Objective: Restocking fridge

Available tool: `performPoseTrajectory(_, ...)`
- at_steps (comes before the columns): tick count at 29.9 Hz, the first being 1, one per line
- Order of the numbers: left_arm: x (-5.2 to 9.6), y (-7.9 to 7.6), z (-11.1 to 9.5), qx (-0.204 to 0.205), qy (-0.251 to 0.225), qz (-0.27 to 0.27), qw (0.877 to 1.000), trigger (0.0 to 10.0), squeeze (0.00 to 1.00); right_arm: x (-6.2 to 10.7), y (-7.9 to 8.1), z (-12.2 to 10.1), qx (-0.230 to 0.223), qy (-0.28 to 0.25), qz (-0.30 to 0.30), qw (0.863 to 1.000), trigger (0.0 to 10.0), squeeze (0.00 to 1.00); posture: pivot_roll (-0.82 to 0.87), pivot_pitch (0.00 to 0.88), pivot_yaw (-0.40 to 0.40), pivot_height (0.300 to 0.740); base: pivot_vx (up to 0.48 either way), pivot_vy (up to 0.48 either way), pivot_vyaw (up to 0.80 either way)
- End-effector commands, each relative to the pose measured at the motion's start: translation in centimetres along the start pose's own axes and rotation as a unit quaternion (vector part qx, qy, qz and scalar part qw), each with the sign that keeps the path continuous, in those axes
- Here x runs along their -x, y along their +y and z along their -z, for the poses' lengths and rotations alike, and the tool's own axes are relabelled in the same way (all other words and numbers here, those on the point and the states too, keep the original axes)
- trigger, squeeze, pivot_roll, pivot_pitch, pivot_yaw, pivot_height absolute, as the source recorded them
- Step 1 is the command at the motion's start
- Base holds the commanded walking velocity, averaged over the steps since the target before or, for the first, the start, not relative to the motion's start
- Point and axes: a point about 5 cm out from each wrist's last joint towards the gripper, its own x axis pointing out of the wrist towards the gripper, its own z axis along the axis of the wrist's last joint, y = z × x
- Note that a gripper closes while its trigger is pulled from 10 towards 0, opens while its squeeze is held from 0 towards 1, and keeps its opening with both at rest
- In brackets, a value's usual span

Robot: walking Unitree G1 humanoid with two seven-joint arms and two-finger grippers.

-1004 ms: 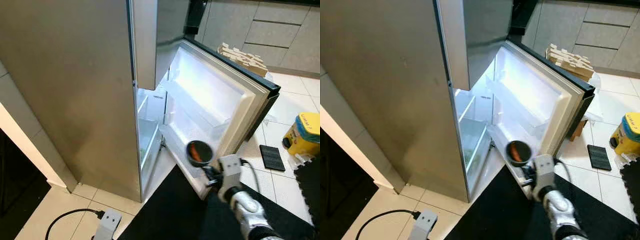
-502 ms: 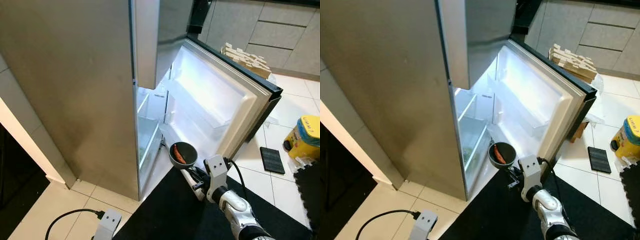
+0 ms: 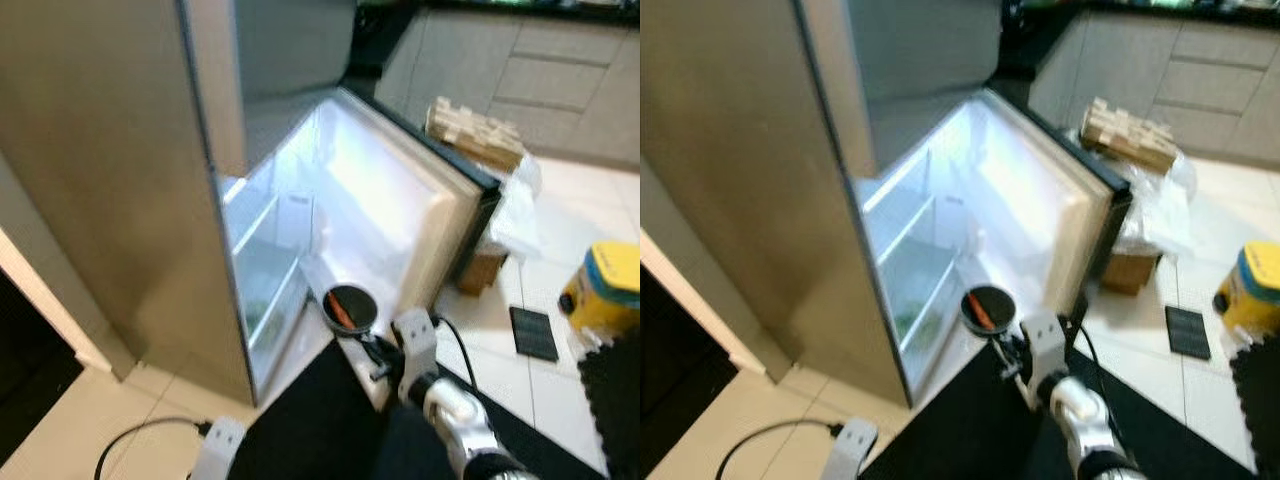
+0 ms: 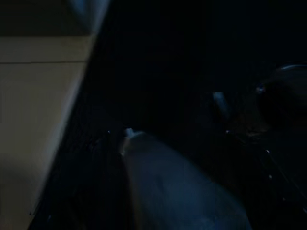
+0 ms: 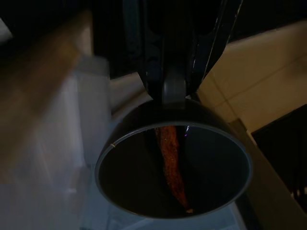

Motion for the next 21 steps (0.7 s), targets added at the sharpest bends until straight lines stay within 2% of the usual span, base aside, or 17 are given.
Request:
performPoseTrajectory(1, 0.04, 0.24, -0.07, 0.001, 0.000, -0.004, 1.000, 10.0, 0.00, -0.26, 0.24, -0.28, 0.006, -0.002, -0.009, 1.000, 10.0, 0.00, 0.06, 0.032, -0.011, 0.740, 0.000, -0.431, 0.00)
performPoseTrajectory(6, 0.00, 0.42, -0.29, 0.010, -0.004, -0.014, 1.000, 10.0, 0.00, -0.49, 1.00, -0.40, -0.003, -0.009, -0.036, 0.999, 10.0, 0.00, 0.06, 0.032, -0.010, 0.740, 0.000, 0.000, 0.56)
performPoseTrajectory(21, -0.09, 0.24, -0.29, 0.006, -0.002, -0.016, 1.000, 10.0, 0.00, -0.15, 0.86, 0.01, -0.003, 0.003, -0.036, 0.999, 10.0, 0.00, 0.05, 0.032, -0.010, 0.740, 0.000, 0.000, 0.74)
